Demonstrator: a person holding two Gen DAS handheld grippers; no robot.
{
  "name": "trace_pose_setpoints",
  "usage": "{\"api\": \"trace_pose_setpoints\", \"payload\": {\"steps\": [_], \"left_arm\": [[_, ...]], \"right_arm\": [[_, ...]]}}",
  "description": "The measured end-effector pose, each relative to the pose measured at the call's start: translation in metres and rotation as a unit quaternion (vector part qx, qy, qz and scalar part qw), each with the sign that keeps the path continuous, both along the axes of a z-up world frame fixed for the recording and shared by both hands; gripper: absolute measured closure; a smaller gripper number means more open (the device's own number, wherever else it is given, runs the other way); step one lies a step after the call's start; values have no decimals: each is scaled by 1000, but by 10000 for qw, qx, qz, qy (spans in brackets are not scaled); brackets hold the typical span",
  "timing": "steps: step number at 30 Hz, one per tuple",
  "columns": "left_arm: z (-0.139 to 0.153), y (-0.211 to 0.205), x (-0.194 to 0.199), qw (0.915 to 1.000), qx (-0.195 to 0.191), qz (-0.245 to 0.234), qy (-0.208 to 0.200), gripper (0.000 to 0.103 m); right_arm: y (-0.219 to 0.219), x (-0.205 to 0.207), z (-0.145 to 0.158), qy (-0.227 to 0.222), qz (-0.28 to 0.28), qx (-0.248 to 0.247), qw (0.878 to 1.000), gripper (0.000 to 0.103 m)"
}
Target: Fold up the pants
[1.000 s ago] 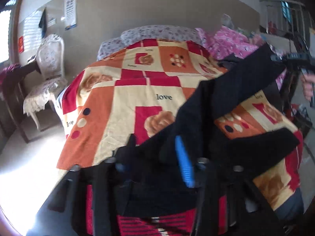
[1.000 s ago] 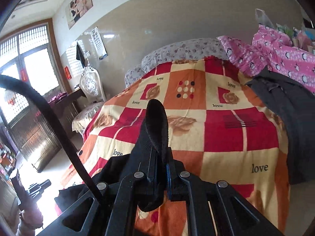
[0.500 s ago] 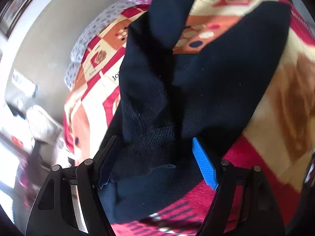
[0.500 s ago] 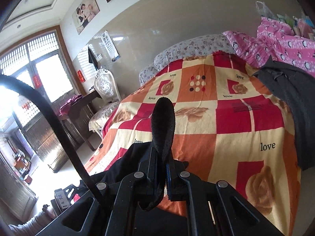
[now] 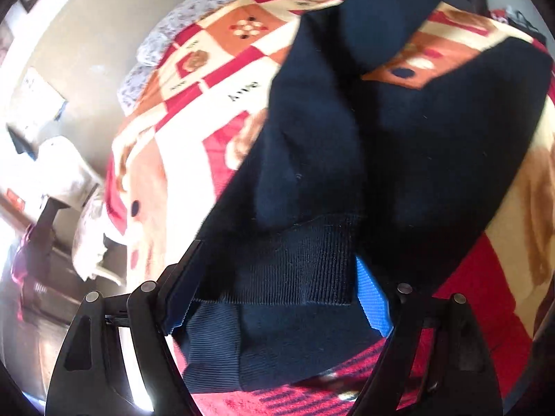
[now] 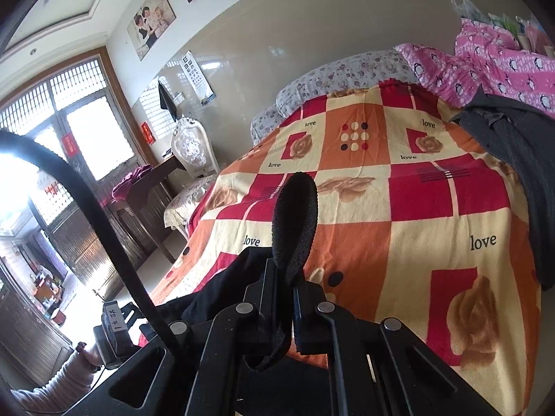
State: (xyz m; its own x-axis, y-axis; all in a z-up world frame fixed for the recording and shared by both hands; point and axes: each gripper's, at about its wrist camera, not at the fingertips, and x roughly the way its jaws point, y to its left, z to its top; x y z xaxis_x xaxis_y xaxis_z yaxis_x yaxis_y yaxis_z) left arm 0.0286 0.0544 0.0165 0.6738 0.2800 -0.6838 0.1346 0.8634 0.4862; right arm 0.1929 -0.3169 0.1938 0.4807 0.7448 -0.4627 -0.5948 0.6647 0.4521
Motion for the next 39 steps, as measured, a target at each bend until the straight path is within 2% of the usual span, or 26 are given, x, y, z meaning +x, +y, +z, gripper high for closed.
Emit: {"api": "trace_pose_setpoints", "payload": {"steps": [4,8,10,11,12,13,15,18,21,24,25,27,30,31,36,39], "left_arm": [[9,-2,3,9991,97,122,-395,21],[1,2,9,9997,92,104,-208,22],[-3,2,8,9999,-81,84,-35,35],[-3,4,7,9996,-264,83,41,59],[-4,7,7,9987,-482,127,109,93],[-3,11,8,9975,-671,205,130,95],[7,17,4,9948,-977,288,-97,96],[40,41,3,9866,-1473,464,-524,96],[84,73,4,9750,-1720,761,-1180,96],[107,102,16,9662,-1851,1029,-1471,96],[108,107,25,9651,-1882,1077,-1467,96],[100,106,44,9707,-1651,1107,-1353,96],[81,106,78,9726,-1710,1124,-1100,96],[75,108,86,9720,-1757,1162,-1043,96],[47,114,109,9589,-2159,1594,-925,96],[28,120,123,9561,-2199,1802,-712,96]], "right_arm": [[3,0,0,-37,10,-37,10000,97],[2,-1,0,-45,2,-36,10000,97],[2,-1,0,-28,12,-36,10000,97],[1,-1,-1,-18,18,-48,10000,97],[0,-1,-1,-18,1,-74,10000,97],[-2,-1,-1,-9,-16,-70,10000,97],[-7,-1,-1,30,-34,0,10000,97],[-21,-6,6,66,-116,250,9996,97],[-40,-19,22,-1,-175,594,9981,97],[-57,-36,39,-103,-231,886,9957,97],[-63,-43,44,-154,-281,956,9949,97],[-72,-51,47,-271,-427,994,9938,97],[-76,-41,33,-145,-596,861,9944,97],[-72,-31,24,-108,-669,657,9955,97],[-55,21,-23,171,-848,0,9963,97],[-46,55,-53,294,-948,-338,9945,97]]}}
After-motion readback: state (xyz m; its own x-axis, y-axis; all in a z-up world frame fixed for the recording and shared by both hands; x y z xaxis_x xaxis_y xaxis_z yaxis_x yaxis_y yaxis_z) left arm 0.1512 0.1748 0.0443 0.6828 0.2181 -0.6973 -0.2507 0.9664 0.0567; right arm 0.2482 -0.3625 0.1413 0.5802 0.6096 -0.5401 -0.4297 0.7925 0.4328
